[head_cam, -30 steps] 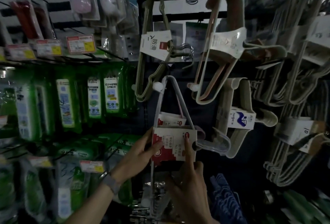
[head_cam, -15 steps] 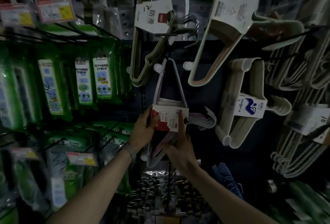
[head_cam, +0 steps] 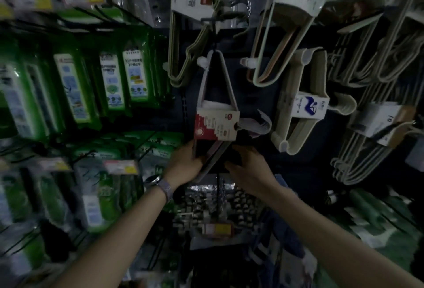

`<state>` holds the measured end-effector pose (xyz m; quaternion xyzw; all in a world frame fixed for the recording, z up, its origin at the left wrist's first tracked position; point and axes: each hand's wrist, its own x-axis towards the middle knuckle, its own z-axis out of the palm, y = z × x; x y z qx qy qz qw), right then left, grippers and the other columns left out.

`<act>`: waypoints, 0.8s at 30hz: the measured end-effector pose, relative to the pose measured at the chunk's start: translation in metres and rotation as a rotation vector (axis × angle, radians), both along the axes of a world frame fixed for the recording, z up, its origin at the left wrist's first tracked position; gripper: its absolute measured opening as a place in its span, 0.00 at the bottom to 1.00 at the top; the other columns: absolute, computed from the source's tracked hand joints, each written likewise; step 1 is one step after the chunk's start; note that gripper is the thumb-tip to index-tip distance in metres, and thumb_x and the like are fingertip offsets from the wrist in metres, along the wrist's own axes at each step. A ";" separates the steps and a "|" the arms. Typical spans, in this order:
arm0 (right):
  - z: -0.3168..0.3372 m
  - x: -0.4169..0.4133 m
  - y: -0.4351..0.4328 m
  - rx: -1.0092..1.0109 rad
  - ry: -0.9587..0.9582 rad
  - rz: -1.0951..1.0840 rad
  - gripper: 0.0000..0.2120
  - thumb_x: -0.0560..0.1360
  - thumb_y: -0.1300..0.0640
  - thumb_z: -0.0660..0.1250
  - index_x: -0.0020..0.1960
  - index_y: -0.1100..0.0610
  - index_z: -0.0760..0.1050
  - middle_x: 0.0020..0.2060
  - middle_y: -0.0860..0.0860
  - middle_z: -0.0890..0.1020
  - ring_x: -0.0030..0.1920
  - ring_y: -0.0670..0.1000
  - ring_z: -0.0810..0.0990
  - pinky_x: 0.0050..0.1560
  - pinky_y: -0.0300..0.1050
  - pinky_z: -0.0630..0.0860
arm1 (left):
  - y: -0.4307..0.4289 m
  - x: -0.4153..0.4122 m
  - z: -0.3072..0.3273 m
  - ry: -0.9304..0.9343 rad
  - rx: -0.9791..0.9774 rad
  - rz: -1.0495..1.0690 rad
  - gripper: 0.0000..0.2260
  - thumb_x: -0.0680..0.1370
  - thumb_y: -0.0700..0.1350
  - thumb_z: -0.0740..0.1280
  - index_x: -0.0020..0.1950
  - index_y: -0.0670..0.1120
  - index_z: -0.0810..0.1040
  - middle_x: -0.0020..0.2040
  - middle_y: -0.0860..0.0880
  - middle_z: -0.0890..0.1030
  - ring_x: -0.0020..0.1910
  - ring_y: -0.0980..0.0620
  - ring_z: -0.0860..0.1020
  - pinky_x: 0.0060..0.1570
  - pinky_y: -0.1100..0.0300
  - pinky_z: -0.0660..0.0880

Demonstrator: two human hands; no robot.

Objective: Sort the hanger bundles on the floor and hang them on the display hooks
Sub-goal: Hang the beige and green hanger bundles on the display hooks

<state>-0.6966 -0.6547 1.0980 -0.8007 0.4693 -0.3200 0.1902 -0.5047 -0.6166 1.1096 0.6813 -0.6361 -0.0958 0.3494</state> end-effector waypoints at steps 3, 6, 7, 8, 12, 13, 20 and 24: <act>-0.015 -0.021 0.040 -0.031 0.100 0.026 0.08 0.81 0.45 0.64 0.53 0.46 0.80 0.53 0.48 0.81 0.51 0.55 0.80 0.47 0.53 0.78 | 0.044 -0.005 -0.015 -0.103 0.031 0.016 0.18 0.80 0.53 0.65 0.68 0.50 0.78 0.57 0.47 0.83 0.47 0.49 0.82 0.43 0.55 0.80; -0.048 -0.034 0.091 -0.104 0.136 0.051 0.12 0.81 0.43 0.60 0.43 0.45 0.76 0.48 0.44 0.80 0.46 0.53 0.79 0.38 0.52 0.75 | 0.090 -0.009 -0.042 -0.152 0.067 0.002 0.17 0.82 0.54 0.65 0.70 0.52 0.78 0.53 0.49 0.83 0.42 0.51 0.82 0.40 0.50 0.81; -0.060 -0.036 0.106 -0.120 0.142 0.055 0.13 0.81 0.40 0.58 0.47 0.45 0.77 0.50 0.44 0.80 0.48 0.53 0.80 0.39 0.52 0.75 | 0.106 -0.012 -0.052 -0.154 0.087 0.003 0.19 0.83 0.55 0.64 0.73 0.52 0.75 0.58 0.49 0.83 0.46 0.51 0.82 0.43 0.50 0.82; -0.073 -0.037 0.121 -0.123 0.168 0.055 0.14 0.81 0.39 0.57 0.52 0.44 0.78 0.52 0.44 0.81 0.50 0.53 0.80 0.39 0.50 0.74 | 0.122 -0.014 -0.066 -0.147 0.099 0.011 0.20 0.83 0.55 0.64 0.74 0.54 0.74 0.60 0.50 0.82 0.48 0.51 0.82 0.44 0.52 0.82; -0.133 -0.043 0.175 -0.144 0.216 0.050 0.17 0.82 0.41 0.61 0.69 0.43 0.76 0.60 0.45 0.82 0.53 0.52 0.82 0.39 0.47 0.77 | 0.179 -0.025 -0.148 -0.082 0.170 0.024 0.16 0.83 0.54 0.65 0.70 0.53 0.76 0.53 0.51 0.83 0.43 0.50 0.82 0.38 0.50 0.81; -0.152 -0.044 0.187 -0.135 0.218 0.064 0.18 0.83 0.43 0.62 0.71 0.45 0.75 0.61 0.46 0.82 0.54 0.52 0.82 0.40 0.46 0.78 | 0.192 -0.028 -0.172 -0.063 0.205 0.014 0.17 0.83 0.55 0.64 0.71 0.54 0.76 0.52 0.52 0.83 0.41 0.50 0.81 0.36 0.49 0.80; -0.282 -0.060 0.249 0.197 0.449 0.148 0.21 0.82 0.40 0.54 0.69 0.48 0.73 0.59 0.48 0.81 0.52 0.52 0.81 0.40 0.46 0.78 | 0.277 -0.061 -0.304 0.022 0.505 0.091 0.16 0.84 0.52 0.63 0.70 0.51 0.75 0.53 0.47 0.82 0.43 0.47 0.80 0.37 0.50 0.78; -0.337 -0.071 0.272 0.386 0.512 0.215 0.22 0.84 0.41 0.59 0.75 0.47 0.69 0.67 0.47 0.77 0.53 0.46 0.81 0.44 0.39 0.78 | 0.314 -0.078 -0.357 0.039 0.722 0.192 0.12 0.83 0.52 0.63 0.60 0.47 0.80 0.52 0.47 0.83 0.49 0.44 0.81 0.38 0.55 0.73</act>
